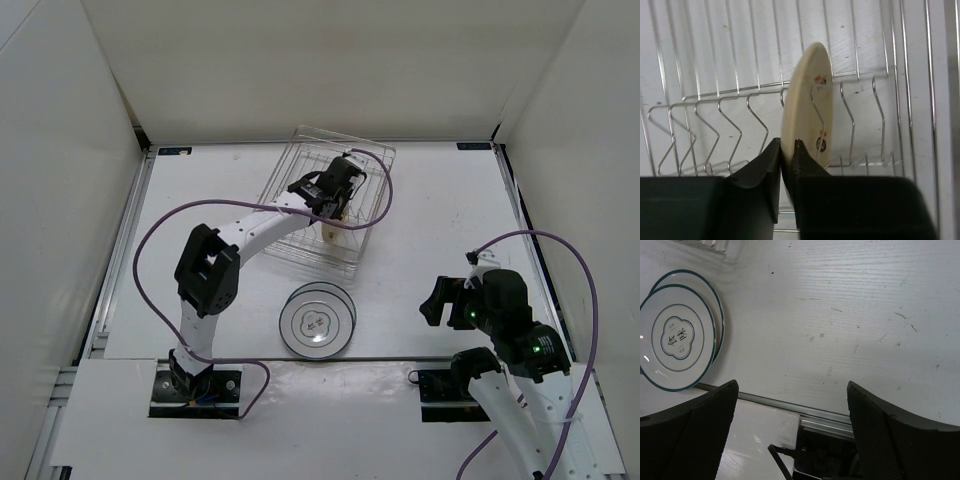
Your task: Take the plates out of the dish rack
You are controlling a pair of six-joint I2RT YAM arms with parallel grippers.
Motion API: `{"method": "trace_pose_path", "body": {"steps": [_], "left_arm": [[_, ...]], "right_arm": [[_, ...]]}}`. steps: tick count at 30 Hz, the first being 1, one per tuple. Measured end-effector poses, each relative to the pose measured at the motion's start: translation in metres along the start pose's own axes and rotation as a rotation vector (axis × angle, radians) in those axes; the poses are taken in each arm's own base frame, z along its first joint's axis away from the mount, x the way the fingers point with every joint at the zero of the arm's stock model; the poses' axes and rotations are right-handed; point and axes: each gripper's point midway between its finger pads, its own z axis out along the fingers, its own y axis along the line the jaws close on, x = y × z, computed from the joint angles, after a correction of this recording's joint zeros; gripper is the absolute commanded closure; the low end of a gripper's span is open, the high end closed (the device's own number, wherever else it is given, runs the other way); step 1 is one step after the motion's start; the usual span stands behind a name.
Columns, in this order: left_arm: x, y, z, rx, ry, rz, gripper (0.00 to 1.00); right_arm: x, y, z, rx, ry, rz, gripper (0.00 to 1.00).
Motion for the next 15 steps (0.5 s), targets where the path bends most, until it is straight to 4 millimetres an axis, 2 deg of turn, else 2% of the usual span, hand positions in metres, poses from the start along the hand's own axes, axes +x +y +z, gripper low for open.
{"method": "trace_pose_path", "body": {"steps": [4,8,12,15], "left_arm": [[-0.008,0.016,-0.009,-0.068,-0.006,0.040,0.96],[-0.031,0.007,-0.028,-0.066,-0.072,0.078,0.99],[-0.058,0.004,-0.068,-0.058,-0.167,0.091,1.00],[-0.082,0.000,-0.108,-0.028,-0.266,0.075,1.00]], "right_arm": [[0.000,0.000,0.000,-0.001,-0.002,-0.001,0.10],[0.000,0.000,0.000,-0.001,-0.002,-0.001,0.10],[0.000,0.000,0.000,-0.001,-0.002,-0.001,0.10],[0.000,0.000,0.000,-0.001,-0.003,-0.001,0.10]]}}
